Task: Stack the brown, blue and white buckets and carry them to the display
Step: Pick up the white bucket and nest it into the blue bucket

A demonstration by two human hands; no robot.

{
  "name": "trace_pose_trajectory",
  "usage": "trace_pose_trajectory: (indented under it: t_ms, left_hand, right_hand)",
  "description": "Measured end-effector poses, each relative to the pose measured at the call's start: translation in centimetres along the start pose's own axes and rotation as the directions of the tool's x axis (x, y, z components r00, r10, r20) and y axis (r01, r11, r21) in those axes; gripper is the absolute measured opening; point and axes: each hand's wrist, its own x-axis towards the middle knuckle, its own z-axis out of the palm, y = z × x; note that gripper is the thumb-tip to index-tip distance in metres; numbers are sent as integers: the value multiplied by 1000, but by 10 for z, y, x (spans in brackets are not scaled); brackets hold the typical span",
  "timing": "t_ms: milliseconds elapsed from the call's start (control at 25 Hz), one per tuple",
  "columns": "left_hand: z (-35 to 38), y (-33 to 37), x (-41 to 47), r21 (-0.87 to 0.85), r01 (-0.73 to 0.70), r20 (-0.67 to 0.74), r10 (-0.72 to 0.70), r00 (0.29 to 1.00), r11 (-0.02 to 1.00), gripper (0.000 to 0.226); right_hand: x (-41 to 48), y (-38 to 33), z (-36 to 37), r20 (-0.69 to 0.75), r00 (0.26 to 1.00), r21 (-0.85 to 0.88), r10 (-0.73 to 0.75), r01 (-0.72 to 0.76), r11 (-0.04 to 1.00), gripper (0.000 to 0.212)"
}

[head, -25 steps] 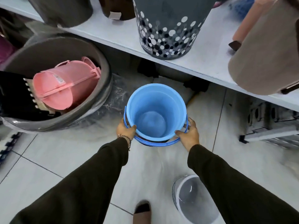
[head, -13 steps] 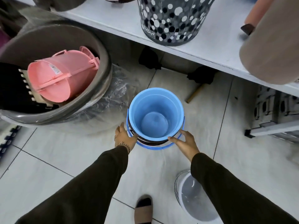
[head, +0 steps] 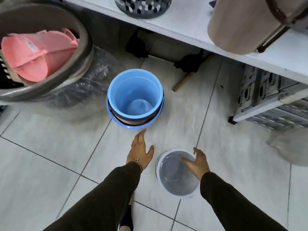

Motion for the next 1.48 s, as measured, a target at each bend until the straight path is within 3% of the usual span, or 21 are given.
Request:
trace_pose_trajectory:
  t_ms: [120,200,360,480,640,760,880,1040,1160,1280,1360,1480]
  left_hand:
    - [80,-39,-27,-45,204,137,-196,971,978,82]
    - [125,-63,-41,-53,339,222,-320,921,939,85]
    - [166,-83,-56,-55,315,213,-297,931,947,78]
    - [165,-76,-64,19,244,104,-244,964,970,78]
    - [137,-29,-75,-25,184,-20,-184,983,983,80]
    - [95,31,-75,-296,189,-22,-204,979,936,87]
    - [38,81,-62,-491,76,-149,-170,974,868,104]
    - [-44,121,-42,-489,-5,-314,-171,934,872,74]
    - [-102,119,-21,-500,-61,-415,-177,893,864,68]
    - [-139,88,6,-504,-43,-442,-215,871,862,69]
    - [-155,53,30,-523,-13,-410,-238,881,852,62]
    - [-164,7,57,-635,80,-292,-334,896,769,34]
  right_hand:
    - [10,76,-10,-25,996,-9,81,-81,997,98]
    - [22,123,-4,3,992,-10,126,-126,992,91]
    - [33,165,15,131,976,202,177,-201,959,57]
    - [25,162,17,33,993,218,114,-118,969,49]
    - [-2,123,-14,-5,1000,252,13,-11,968,39]
    - [-27,65,-50,-20,997,276,-73,75,958,42]
    - [-55,-9,-78,-47,984,275,-171,178,945,45]
    - [-78,-101,-86,-82,946,250,-315,325,912,49]
    - [-76,-162,-62,-46,919,271,-392,389,880,46]
    - [-52,-198,-18,21,923,340,-384,355,871,46]
    - [-29,-213,16,28,936,369,-350,316,874,46]
    - [1,-220,58,6,964,339,-267,249,907,43]
